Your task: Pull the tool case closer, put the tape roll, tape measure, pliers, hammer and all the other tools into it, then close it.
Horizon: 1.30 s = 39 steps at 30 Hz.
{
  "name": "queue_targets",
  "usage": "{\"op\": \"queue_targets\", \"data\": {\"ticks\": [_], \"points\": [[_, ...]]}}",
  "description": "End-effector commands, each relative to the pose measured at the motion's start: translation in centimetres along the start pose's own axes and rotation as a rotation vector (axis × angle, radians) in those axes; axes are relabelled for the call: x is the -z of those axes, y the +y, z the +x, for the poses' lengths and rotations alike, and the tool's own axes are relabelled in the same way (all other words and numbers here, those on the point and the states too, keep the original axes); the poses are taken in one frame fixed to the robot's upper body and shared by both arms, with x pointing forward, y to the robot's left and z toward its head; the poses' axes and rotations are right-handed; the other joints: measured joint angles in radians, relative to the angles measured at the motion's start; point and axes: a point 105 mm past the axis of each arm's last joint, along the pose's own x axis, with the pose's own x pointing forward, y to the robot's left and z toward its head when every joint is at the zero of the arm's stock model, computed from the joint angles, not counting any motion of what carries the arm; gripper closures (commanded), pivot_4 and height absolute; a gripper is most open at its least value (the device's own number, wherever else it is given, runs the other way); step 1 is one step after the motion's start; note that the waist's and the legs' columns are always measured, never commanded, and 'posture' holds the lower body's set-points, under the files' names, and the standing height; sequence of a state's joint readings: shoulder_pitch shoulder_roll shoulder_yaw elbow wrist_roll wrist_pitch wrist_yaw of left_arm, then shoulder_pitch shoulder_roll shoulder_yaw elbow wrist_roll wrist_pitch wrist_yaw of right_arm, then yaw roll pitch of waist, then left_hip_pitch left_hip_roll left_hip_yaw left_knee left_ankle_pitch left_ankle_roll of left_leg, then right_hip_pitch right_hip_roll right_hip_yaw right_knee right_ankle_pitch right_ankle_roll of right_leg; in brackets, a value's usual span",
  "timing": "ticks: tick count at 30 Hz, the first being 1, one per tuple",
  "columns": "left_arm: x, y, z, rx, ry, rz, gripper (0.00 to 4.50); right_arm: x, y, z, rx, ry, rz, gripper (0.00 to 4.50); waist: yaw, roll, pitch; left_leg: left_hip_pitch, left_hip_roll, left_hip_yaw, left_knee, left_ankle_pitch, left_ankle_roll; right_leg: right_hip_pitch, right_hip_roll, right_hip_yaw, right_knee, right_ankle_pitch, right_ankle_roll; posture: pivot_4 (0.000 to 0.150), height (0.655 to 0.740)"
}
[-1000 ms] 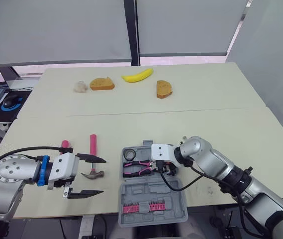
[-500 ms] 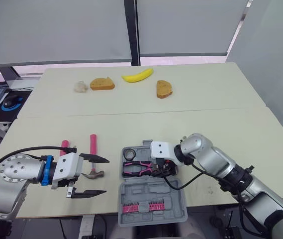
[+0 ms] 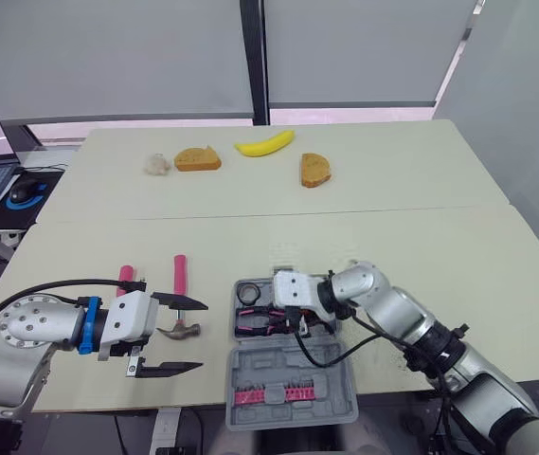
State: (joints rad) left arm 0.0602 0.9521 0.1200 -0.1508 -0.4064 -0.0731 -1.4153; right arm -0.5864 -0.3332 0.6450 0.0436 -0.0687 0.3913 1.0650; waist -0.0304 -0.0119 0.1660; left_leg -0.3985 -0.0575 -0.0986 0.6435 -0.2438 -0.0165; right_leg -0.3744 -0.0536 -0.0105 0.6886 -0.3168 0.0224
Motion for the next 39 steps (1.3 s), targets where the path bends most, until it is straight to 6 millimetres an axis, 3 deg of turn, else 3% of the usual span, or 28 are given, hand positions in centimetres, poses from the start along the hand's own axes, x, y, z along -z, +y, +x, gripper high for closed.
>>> {"op": "queue_targets", "data": {"ticks": [1,3,16,20,23,27,32,36,39], "points": [[-0.4,0.1,-0.1,0.002,-0.001,0.026,0.0,-0.3,0.0,0.5,0.004,-0.005,-0.046,4.26,0.0,0.0,0.0,0.0,0.0,0.0,0.0,0.0,0.0,0.0,0.0,0.0,0.0,0.0,0.0,0.15,0.74],[-0.4,0.0,0.0,0.002,-0.001,0.025,0.0,0.1,0.2,0.8,-0.003,0.014,-0.048,4.48,0.0,0.0,0.0,0.0,0.0,0.0,0.0,0.0,0.0,0.0,0.0,0.0,0.0,0.0,0.0,0.15,0.74],[-0.4,-0.1,0.1,0.001,-0.007,0.023,0.0,3.5,0.5,1.8,-0.044,0.168,-0.019,4.48,0.0,0.0,0.0,0.003,0.0,0.0,0.0,0.0,0.0,0.001,0.0,0.0,0.001,0.0,0.0,0.15,0.74],[-0.4,-0.2,0.1,-0.001,-0.01,0.02,0.0,2.1,0.3,1.6,-0.036,0.102,-0.048,4.48,0.0,0.0,0.0,0.007,0.0,0.0,-0.001,0.0,0.0,0.001,0.0,0.0,0.0,0.0,0.0,0.15,0.74],[-0.5,-0.1,0.1,-0.012,-0.024,0.009,0.0,-0.4,-0.1,1.0,-0.016,-0.007,-0.078,4.48,0.0,0.0,0.0,0.006,0.0,0.0,-0.001,0.0,0.0,0.001,0.0,0.0,0.0,0.0,0.0,0.15,0.74],[-0.1,0.6,-0.4,-0.094,-0.049,-0.041,0.0,-3.4,-1.4,-1.4,0.069,-0.14,-0.086,4.48,0.0,0.0,0.0,0.003,0.0,0.0,0.0,0.0,0.0,0.001,0.0,0.0,0.001,0.0,0.0,0.15,0.74],[0.8,1.1,-1.3,-0.187,-0.033,-0.134,0.0,-4.0,-1.9,-4.9,0.191,-0.212,-0.067,4.48,0.001,0.0,0.0,0.002,0.0,-0.001,0.0,0.0,0.0,0.001,0.0,0.0,0.001,0.0,0.0,0.15,0.74],[2.7,0.5,-2.4,-0.227,0.059,-0.224,0.0,-1.3,-1.5,-9.4,0.303,-0.159,-0.027,4.48,0.006,0.0,0.0,0.001,-0.001,-0.001,0.0,0.0,0.0,0.001,-0.001,0.0,-0.002,0.0,0.0,0.15,0.74],[4.1,-0.1,-2.7,-0.251,0.122,-0.255,0.0,1.8,0.2,-12.7,0.35,-0.065,0.005,4.48,0.012,0.0,0.0,0.0,-0.001,-0.001,-0.001,0.0,0.0,0.001,-0.001,0.0,-0.005,0.0,0.0,0.15,0.74]]}}
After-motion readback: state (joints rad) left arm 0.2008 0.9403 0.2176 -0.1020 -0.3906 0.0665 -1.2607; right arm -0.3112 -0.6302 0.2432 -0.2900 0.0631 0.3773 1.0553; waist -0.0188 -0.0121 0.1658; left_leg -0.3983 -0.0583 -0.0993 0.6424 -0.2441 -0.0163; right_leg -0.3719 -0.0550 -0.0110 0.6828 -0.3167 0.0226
